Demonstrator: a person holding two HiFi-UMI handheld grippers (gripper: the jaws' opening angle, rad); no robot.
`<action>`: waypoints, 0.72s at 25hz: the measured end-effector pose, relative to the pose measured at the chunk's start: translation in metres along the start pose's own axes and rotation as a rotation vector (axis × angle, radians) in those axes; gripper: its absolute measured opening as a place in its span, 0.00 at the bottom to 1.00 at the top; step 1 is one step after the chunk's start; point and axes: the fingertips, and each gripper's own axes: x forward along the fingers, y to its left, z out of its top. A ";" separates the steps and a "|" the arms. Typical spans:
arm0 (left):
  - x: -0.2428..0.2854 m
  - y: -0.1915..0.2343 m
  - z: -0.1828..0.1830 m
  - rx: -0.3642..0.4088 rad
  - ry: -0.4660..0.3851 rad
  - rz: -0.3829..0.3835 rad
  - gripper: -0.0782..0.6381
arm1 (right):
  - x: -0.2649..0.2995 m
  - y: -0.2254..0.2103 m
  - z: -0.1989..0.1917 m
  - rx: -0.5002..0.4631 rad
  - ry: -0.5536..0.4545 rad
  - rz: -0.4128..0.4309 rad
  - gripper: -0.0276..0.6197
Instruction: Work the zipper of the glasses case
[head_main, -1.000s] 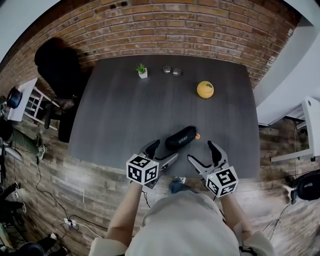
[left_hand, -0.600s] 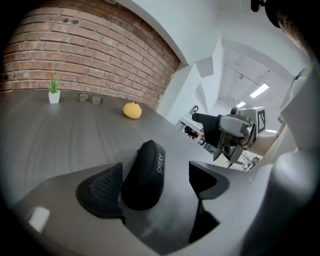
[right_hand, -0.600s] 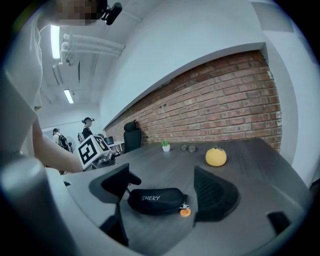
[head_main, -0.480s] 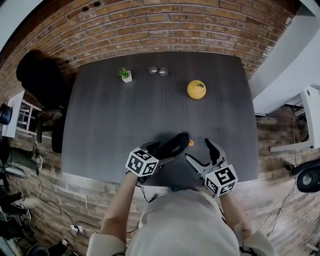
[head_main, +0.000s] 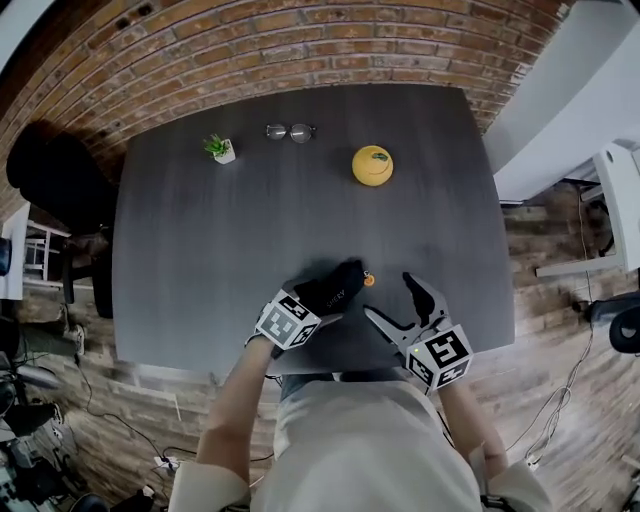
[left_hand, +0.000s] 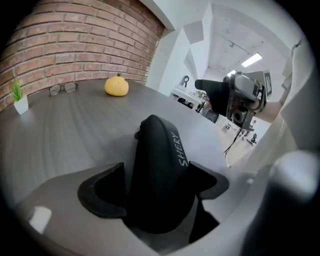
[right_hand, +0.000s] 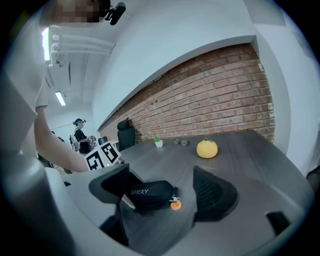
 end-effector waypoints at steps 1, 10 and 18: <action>0.001 0.000 -0.001 0.018 0.003 0.013 0.68 | 0.000 -0.002 0.000 0.009 -0.006 -0.009 0.67; 0.004 -0.007 -0.003 0.016 0.004 0.027 0.55 | 0.004 -0.007 0.005 0.053 -0.051 -0.061 0.67; -0.028 -0.018 0.037 -0.015 -0.181 0.024 0.55 | 0.001 0.003 0.002 0.124 -0.037 -0.009 0.67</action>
